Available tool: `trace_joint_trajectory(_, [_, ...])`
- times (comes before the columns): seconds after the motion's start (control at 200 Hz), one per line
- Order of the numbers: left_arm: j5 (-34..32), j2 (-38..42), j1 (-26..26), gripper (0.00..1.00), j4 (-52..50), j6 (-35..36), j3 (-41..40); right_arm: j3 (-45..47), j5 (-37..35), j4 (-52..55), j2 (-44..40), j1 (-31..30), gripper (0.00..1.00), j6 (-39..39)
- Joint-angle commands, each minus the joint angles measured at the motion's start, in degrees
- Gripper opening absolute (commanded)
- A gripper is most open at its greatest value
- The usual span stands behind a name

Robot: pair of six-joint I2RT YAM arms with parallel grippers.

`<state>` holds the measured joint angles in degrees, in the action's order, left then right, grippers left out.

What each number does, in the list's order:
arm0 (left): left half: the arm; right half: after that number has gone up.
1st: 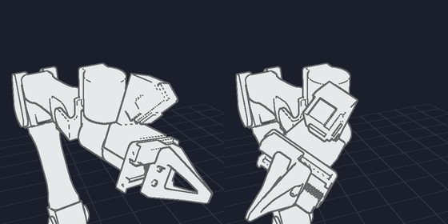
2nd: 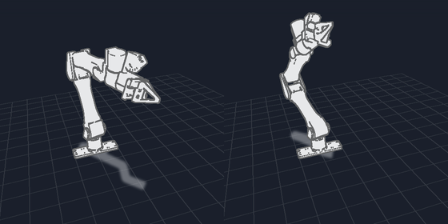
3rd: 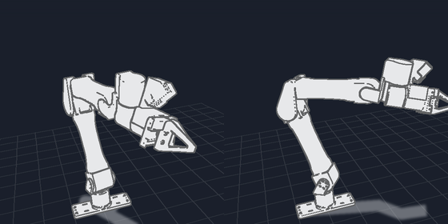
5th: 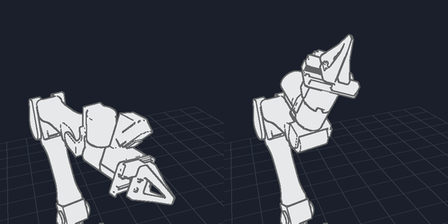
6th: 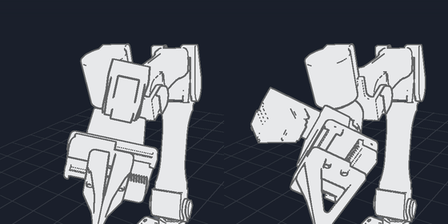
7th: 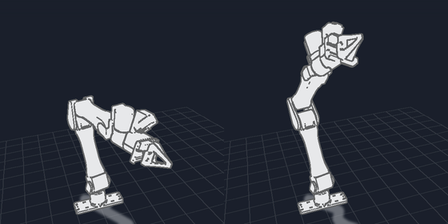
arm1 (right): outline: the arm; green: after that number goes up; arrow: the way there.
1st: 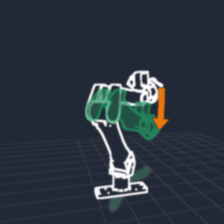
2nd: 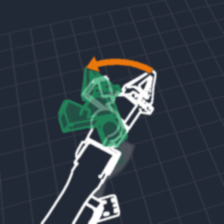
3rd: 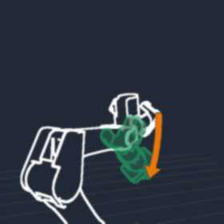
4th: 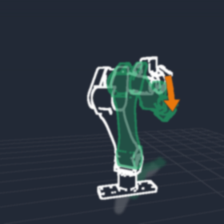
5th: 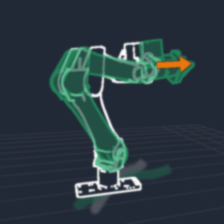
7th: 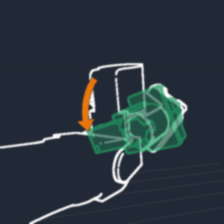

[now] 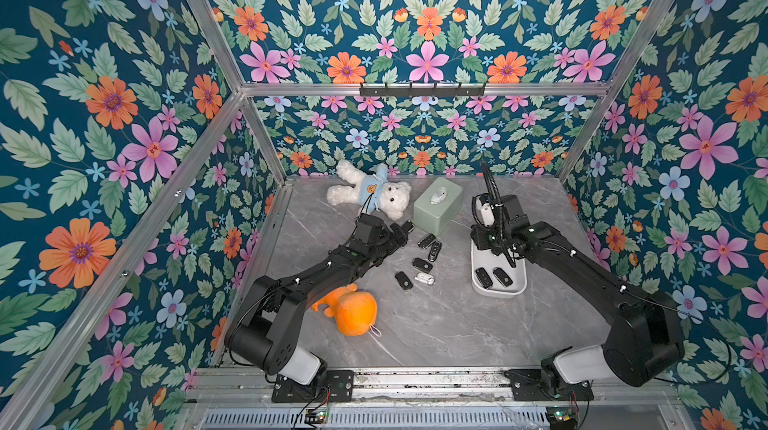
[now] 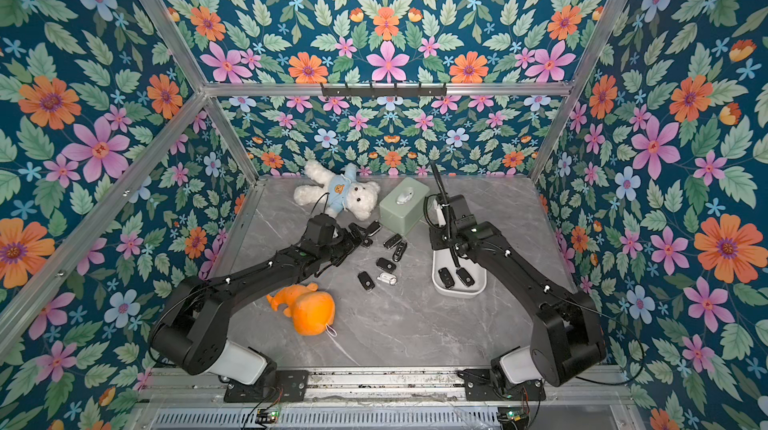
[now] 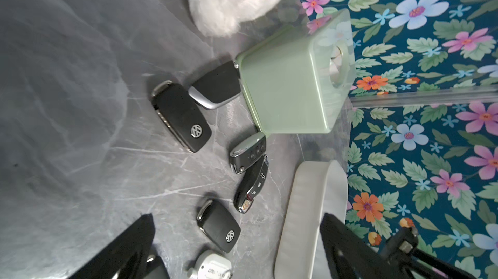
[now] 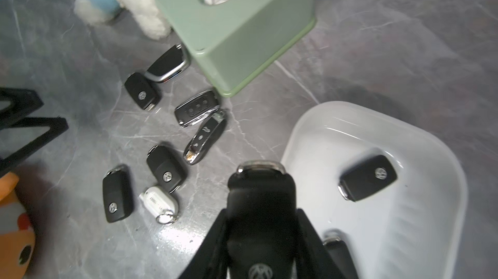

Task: Place the car key into the storage box
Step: Place the car key in the storage box.

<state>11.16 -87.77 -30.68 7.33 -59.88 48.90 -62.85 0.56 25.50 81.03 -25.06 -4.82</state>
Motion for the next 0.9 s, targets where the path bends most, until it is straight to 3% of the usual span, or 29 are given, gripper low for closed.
trace_joint_trajectory(0.0, [1.93,-1.28,-1.16,1.0,0.81,3.31,2.05,2.17,-1.19,-2.39,-2.04,1.55,0.3,-5.16])
trace_joint_trajectory(0.39, [-1.16,-2.9,-5.86,1.0,-4.62,8.77,7.21,8.18,-1.83,-4.17,1.8,6.39,0.29,-15.74])
trace_joint_trajectory(0.895, [-4.58,0.06,-6.33,1.0,-7.24,10.56,5.11,-1.58,-2.46,-3.76,19.08,6.43,0.3,-17.65])
